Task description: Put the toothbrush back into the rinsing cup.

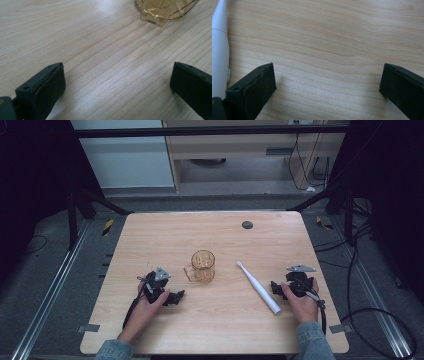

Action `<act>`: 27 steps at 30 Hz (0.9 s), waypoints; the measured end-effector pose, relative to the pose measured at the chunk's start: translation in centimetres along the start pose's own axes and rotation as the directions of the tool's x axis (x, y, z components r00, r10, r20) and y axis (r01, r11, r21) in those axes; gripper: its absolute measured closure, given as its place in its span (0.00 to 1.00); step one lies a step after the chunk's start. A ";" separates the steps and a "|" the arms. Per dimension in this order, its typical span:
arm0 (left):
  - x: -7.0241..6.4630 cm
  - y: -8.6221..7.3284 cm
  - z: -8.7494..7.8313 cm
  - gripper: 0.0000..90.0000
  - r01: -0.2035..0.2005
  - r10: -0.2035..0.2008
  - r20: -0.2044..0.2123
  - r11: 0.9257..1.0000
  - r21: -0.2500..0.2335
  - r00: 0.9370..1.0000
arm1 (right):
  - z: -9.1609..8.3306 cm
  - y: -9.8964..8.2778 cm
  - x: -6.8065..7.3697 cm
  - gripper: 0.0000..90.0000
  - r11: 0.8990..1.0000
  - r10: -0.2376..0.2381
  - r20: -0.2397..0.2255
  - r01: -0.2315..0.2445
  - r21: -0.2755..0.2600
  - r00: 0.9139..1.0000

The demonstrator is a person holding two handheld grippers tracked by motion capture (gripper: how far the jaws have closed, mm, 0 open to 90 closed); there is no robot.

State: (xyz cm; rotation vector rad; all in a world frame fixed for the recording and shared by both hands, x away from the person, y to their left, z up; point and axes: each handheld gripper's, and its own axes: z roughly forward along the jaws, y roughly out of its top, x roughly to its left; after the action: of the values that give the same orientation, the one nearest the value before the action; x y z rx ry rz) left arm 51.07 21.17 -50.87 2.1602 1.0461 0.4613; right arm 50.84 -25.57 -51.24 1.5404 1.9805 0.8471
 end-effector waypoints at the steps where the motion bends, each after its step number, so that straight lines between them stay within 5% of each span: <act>1: 0.0 0.0 0.0 0.00 0.000 0.000 0.000 1.000 0.000 1.000 | 0.0 0.0 0.1 0.00 1.000 0.007 0.000 -0.007 0.002 1.000; 4: 0.0 0.0 0.0 0.00 0.000 0.000 0.000 1.000 0.000 1.000 | -0.1 -0.1 0.2 0.01 1.000 0.008 0.001 -0.008 0.000 1.000; 7: 0.0 0.0 0.0 0.00 -0.001 0.001 0.000 1.000 0.000 1.000 | -0.5 -0.1 0.2 0.13 1.000 0.007 -0.008 -0.007 -0.012 1.000; 13: 0.0 0.0 0.0 0.00 0.000 0.000 0.001 1.000 0.001 1.000 | -2.6 0.9 0.9 0.13 0.999 -0.013 -0.028 0.012 -0.038 1.000; 18: 0.0 0.0 0.0 0.00 -0.001 0.001 0.002 1.000 0.001 1.000 | -5.4 2.4 3.1 0.19 0.992 -0.116 -0.077 0.110 -0.068 0.990; 27: -0.1 0.2 0.2 0.00 -0.002 0.002 0.001 1.000 0.000 1.000 | -6.3 2.9 6.4 0.28 0.984 -0.178 -0.129 0.176 -0.023 0.976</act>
State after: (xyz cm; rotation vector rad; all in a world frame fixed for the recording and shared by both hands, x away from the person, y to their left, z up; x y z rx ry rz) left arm 51.22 20.92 -50.87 2.1612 1.0435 0.4611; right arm 46.78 -19.99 -44.77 1.3078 2.1643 0.9036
